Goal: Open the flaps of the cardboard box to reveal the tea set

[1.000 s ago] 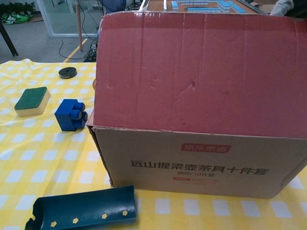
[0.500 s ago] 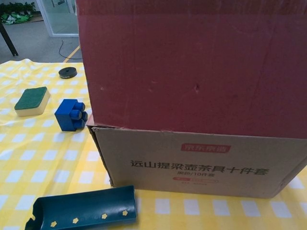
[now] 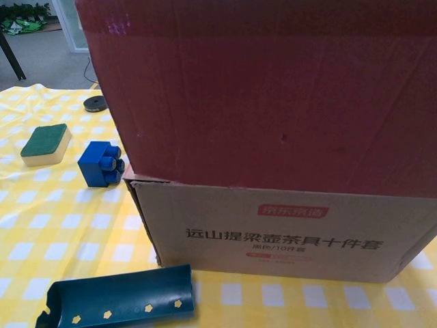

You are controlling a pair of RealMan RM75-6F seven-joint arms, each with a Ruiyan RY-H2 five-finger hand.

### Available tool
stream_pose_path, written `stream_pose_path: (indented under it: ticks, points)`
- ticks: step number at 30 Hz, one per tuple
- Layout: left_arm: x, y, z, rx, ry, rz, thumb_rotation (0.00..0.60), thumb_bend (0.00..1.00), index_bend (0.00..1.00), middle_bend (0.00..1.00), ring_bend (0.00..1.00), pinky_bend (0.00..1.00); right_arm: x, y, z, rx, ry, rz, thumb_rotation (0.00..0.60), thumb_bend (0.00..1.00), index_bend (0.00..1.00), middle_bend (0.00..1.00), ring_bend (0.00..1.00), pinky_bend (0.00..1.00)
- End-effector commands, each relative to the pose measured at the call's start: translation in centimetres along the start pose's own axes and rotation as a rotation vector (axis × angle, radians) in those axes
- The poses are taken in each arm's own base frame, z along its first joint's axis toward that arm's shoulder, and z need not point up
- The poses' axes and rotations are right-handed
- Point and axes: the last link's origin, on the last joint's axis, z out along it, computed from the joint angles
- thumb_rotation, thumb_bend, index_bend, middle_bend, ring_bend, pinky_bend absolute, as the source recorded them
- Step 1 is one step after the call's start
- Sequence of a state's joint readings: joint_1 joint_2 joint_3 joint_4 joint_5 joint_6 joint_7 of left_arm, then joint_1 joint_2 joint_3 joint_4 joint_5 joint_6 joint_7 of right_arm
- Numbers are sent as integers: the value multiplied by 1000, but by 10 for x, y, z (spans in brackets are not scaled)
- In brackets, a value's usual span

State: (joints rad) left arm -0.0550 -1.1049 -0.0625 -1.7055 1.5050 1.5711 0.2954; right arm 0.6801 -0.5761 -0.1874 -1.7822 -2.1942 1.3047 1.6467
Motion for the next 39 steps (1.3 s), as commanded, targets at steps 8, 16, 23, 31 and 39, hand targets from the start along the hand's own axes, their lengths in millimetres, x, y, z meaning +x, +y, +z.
stream_pose_path:
  ticks: [8, 16, 23, 31, 39]
  points:
    - [2, 2, -1, -5, 6, 3, 600, 204, 296, 107, 51, 0, -4, 3, -5, -3, -69, 54, 600, 1000, 430, 337, 351, 257]
    - [5, 2, 2, -15, 11, 13, 600, 204, 296, 107, 51, 0, 7, 7, -9, -31, 34, -47, 600, 1000, 430, 338, 351, 257]
    - [17, 13, 23, -120, 33, 16, 600, 204, 298, 107, 60, 0, 15, 21, -11, -141, 230, -281, 600, 738, 430, 341, 351, 257]
    - [36, 50, 66, -432, 16, -188, 600, 229, 337, 207, 164, 23, 18, 29, -15, -219, 464, -542, 600, 521, 414, 328, 343, 257]
    - [48, 117, 108, -798, -80, -256, 600, 430, 380, 280, 192, 53, 16, 35, -24, -307, 607, -680, 600, 518, 393, 313, 325, 257]
